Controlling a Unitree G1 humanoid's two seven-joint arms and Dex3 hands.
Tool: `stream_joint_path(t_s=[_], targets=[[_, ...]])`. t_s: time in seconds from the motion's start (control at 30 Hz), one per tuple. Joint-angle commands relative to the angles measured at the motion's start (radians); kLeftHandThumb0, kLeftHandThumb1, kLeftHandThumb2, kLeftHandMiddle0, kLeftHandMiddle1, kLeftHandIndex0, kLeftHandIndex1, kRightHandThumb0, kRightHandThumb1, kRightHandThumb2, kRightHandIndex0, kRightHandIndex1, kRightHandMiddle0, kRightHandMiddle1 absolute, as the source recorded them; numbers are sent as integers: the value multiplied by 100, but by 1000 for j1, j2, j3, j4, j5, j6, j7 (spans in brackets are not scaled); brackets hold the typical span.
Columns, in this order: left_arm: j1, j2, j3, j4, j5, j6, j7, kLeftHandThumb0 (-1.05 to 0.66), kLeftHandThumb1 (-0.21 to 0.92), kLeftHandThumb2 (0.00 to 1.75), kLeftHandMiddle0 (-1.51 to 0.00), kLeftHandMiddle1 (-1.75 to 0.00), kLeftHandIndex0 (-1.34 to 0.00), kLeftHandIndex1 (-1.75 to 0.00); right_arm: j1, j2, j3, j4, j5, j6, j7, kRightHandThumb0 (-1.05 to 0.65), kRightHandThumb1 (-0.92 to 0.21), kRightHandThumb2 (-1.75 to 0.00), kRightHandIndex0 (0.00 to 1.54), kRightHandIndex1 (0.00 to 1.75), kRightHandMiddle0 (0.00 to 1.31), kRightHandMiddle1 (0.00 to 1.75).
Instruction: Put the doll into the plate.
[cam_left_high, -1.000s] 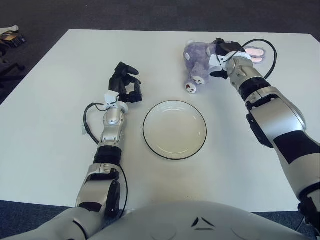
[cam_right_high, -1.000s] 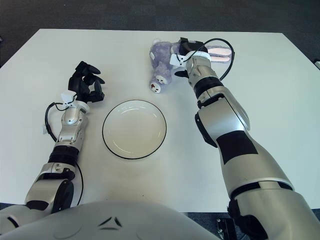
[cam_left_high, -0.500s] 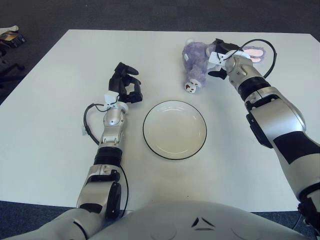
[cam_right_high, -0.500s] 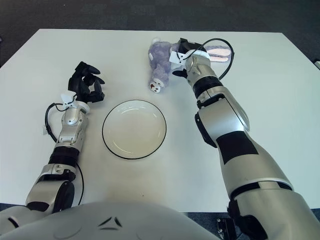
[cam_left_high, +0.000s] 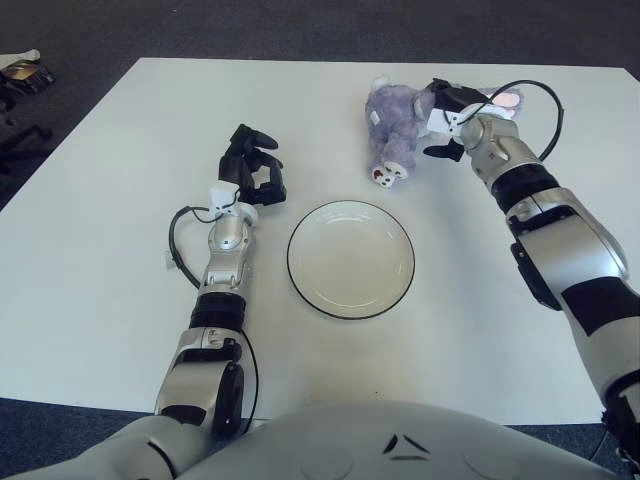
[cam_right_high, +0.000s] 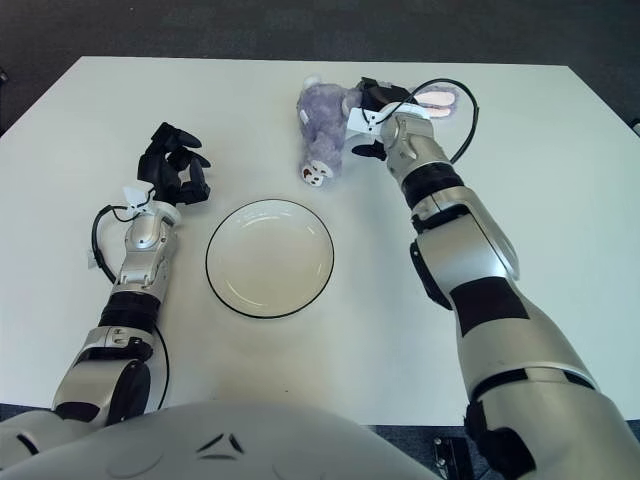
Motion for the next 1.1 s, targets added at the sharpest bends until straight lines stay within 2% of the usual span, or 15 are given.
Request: stream_joint_path(t_s=[0.0,0.2,0.4,0.6,0.87,1.07], targets=[[66,-7,-2,58,5,1,2,-1,27,138,-53,-175,-52,-175,132,-84,-15,-326,-16,84,140,-11,7,-140,0,98,0,86],[62,1,-5,68,7,-4,-6,-1,28,137,-53,-175,-51,-175,177,-112,-19,-483,-35,160,224,-15,5,-138,0,101,0,82],[60,6,-9,72,7,-4,-9,-1,28,137,-52,-175,-51,-175,244,-163,-26,-714,-79,250,338,-23,0,-132,0,90,0,74],[59,6,-10,77,5,-10,-8,-1,29,136,-52,-175,-51,-175,271,-197,-28,-820,-116,300,424,-33,-5,-127,0,82,0,69],[58,5,-10,84,-2,-22,-14,-1,29,136,-52,-175,-51,-175,317,-251,-55,-970,-157,340,538,-37,-8,-124,0,96,0,76],[55,2,-5,89,-12,-22,-19,-1,28,138,-53,-175,-52,-175,356,-281,-85,-1011,-167,311,534,-41,-10,-122,0,105,0,77]])
